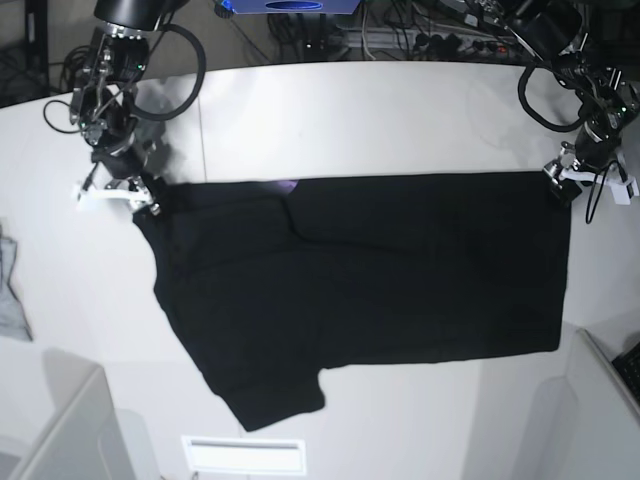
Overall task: Fold the T-shirt properly
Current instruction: 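Drag the shirt by its collar edge toward the robot with both grippers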
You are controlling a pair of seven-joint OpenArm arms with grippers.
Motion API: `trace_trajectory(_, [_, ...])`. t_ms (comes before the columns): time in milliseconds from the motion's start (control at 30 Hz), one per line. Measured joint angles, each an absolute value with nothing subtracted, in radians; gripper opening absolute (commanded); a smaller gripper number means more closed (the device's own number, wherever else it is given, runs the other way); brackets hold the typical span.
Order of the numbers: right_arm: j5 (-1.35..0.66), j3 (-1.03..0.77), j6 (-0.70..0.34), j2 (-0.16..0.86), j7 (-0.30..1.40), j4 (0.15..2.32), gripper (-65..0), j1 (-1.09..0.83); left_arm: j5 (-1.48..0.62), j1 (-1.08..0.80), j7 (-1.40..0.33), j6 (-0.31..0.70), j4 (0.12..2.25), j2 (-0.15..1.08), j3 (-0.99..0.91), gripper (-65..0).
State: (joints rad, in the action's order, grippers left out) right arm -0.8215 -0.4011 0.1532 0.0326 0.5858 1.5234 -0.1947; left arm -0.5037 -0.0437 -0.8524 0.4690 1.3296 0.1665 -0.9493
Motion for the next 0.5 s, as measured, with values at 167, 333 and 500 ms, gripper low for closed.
trace_trajectory(167, [-0.807, -0.393, 0.162, 0.033, 0.542, 1.513, -49.4, -0.201, -0.497, -0.045, -0.867, 0.467, 1.324, 0.162, -0.949, -48.5])
trace_trajectory(333, [-0.808, -0.393, 0.164, 0.032, 0.521, 1.493, -65.0, -0.204, -0.494, -0.045, -0.876, 0.463, 1.322, 0.160, -0.948, -65.0])
trace_trajectory(500, [-0.811, -0.397, 0.163, 0.032, 0.519, 1.484, -65.0, -0.199, -0.495, -0.051, -0.875, 0.463, 1.322, 0.161, -0.947, -65.0])
